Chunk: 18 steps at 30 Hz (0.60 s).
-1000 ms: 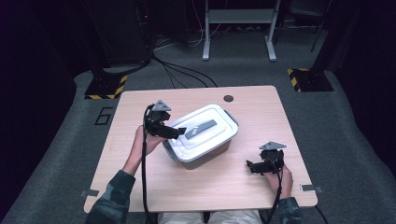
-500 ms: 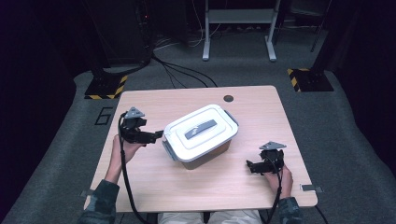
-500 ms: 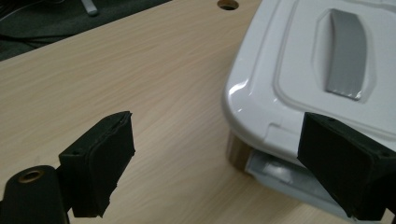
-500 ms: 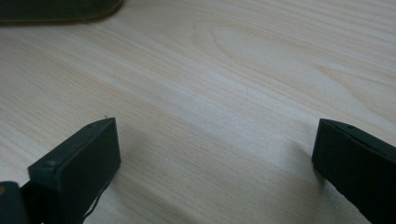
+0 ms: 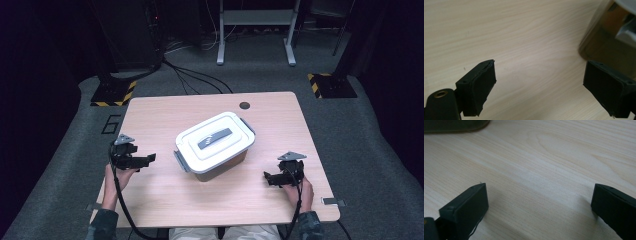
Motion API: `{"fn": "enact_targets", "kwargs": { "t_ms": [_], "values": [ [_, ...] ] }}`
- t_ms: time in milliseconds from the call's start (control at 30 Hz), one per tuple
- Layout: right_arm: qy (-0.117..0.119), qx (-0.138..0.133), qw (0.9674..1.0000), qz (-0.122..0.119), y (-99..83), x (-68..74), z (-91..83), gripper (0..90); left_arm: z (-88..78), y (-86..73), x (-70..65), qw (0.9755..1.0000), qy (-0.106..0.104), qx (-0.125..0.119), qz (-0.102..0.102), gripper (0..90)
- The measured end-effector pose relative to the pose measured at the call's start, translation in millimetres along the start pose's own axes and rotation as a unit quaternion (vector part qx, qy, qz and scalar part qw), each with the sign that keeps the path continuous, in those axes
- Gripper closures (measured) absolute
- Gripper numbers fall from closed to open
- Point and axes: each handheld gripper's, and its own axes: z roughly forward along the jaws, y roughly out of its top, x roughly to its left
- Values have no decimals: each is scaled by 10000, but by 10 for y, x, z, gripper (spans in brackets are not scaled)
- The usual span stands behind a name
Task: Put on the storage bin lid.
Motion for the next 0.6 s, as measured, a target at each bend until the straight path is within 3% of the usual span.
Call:
{"fn": "enact_targets", "kwargs": {
  "t_ms": [67,400,500,600],
  "values": [
    [-1,1,10000,-2,0,0,0,3,31,-95,49,9999,18,54,-95,106],
    [-5,5,10000,17,1,3,-1,3,206,-576,265,9977,489,248,-389,57],
    [-4,4,10000,18,1,3,-1,3,265,-696,298,9979,518,249,-304,37],
    [-7,5,10000,17,2,4,0,2,274,-762,289,9976,646,86,-212,22]
  ]
}}
